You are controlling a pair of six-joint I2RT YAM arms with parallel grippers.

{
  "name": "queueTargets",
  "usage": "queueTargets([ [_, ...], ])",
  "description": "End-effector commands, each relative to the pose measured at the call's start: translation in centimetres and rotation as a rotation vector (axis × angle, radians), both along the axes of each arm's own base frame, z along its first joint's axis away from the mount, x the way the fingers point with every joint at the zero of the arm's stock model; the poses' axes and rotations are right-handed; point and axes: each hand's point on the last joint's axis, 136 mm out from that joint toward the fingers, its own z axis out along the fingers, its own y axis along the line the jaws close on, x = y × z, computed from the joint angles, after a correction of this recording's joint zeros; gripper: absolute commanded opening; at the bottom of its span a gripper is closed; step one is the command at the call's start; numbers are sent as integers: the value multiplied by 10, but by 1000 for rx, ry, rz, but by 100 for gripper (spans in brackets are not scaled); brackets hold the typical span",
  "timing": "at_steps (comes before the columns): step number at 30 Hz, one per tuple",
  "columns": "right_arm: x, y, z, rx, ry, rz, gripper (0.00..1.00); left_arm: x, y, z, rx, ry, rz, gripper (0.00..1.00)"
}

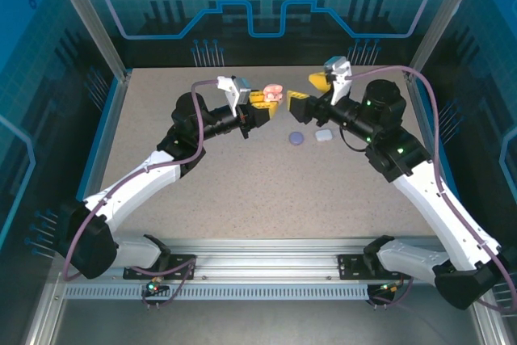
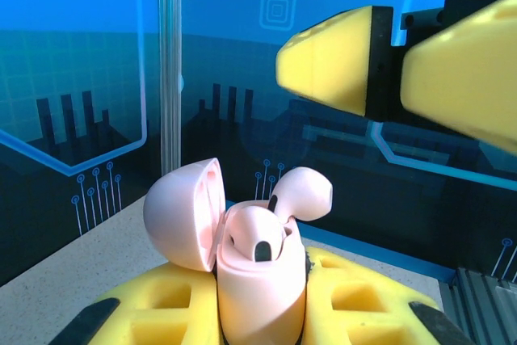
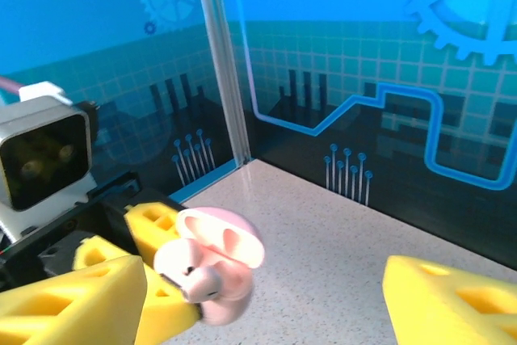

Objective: Insert wireless bluetooth earbuds into charging case

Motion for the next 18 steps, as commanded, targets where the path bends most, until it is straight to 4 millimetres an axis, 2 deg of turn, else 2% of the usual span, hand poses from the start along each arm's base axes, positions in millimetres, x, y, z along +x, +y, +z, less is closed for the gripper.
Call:
queueTargets([
  [1,0,-9,5,79,88,-7,78,-6,-1,22,-34,-78,-8,0],
  [5,3,-8,-5,84,222,-22,71,-6,0,21,-32,-77,-6,0],
  [7,1,-1,-8,86,277,18,59,-5,-1,19,-29,-74,-4,0],
  [9,-4,8,-10,99,336,63,42,-5,-1,18,-27,-73,-3,0],
  [12,-15,17,-5,128,373,117,27,-4,-1,18,-26,-69,-5,0],
  [18,-30,40,4,166,426,221,18,-4,-2,17,-25,-66,-4,0],
])
